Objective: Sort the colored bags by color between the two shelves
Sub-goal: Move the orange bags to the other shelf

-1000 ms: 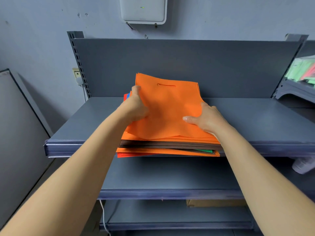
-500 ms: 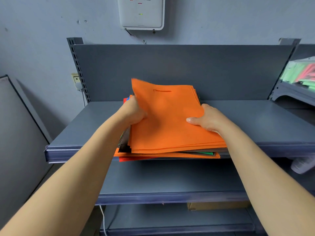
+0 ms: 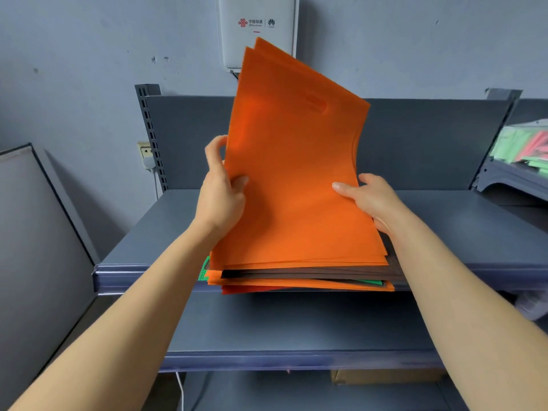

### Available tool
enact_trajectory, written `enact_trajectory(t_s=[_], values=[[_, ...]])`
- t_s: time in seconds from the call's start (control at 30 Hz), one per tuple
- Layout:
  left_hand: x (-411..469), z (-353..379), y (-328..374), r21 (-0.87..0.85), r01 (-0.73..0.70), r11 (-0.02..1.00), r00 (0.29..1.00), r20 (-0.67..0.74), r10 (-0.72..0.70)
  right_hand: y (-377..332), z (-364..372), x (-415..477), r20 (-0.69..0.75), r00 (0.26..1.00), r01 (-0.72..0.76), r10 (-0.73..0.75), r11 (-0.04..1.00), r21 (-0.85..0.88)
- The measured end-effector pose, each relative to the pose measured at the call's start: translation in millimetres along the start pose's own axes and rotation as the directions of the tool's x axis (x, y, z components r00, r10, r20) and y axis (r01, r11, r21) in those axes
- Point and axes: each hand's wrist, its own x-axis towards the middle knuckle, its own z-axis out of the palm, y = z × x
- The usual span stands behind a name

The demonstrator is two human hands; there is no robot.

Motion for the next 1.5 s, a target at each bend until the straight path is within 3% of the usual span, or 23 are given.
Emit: enact_trajectory(t_s=[0.1,0.17,0.3,0.43,0.53,0.87,0.97,1.2,1.5], values=[[0.0,-9.3,-1.9,0.135,0.023,0.991,0.995,-0.103,-0.009,-15.9,12.2,-9.2,-0.068,0.979,0.188,-0.193,0.979,-0.081],[-2.9,-13.8,-2.1,0.212,0.027,0.977,0.99,-0.138,0.002,-28.8,24.5,-21.1,-0.098,0.927,0.327,-0.361,0.909,-0.257],[-10.5,-27.1,-1.8,0.434,-0.056,0.899,0.992,-0.078,0.099,-49.9,56.4,-55.6,0.031,0.771,0.518,-0.636,0.599,-0.611],[-16.6,-53.5,0.5,0.569,-0.064,0.82,0.994,-0.038,0.104,-61.1,87.1,-77.7,0.181,0.667,0.573,-0.723,0.343,-0.744],[-24.6,-80.3,3.3,0.578,-0.007,0.816,0.996,-0.073,0.06,-71.0,110.0,-93.4,0.261,0.656,0.593,-0.708,0.27,-0.758],[-92.1,-154.1,22.7,0.616,0.363,0.7,0.932,-0.243,-0.269,-91.0,171.6,-162.5,0.544,0.421,0.871,-0.725,0.157,-0.465],[-121.1,-162.9,45.2,0.72,0.393,0.571,0.918,-0.27,-0.291,-92.0,181.0,-180.1,0.604,0.355,0.925,-0.714,0.176,-0.336],[-188.2,-168.2,92.8,0.888,0.437,0.146,0.847,-0.351,-0.398,-78.3,197.4,-223.1,0.73,0.214,0.964,-0.649,0.263,-0.049],[-300.0,-221.4,161.8,0.726,0.681,-0.093,0.657,-0.662,-0.361,-77.4,214.0,-352.2,0.72,-0.055,0.912,-0.691,0.258,0.318]])
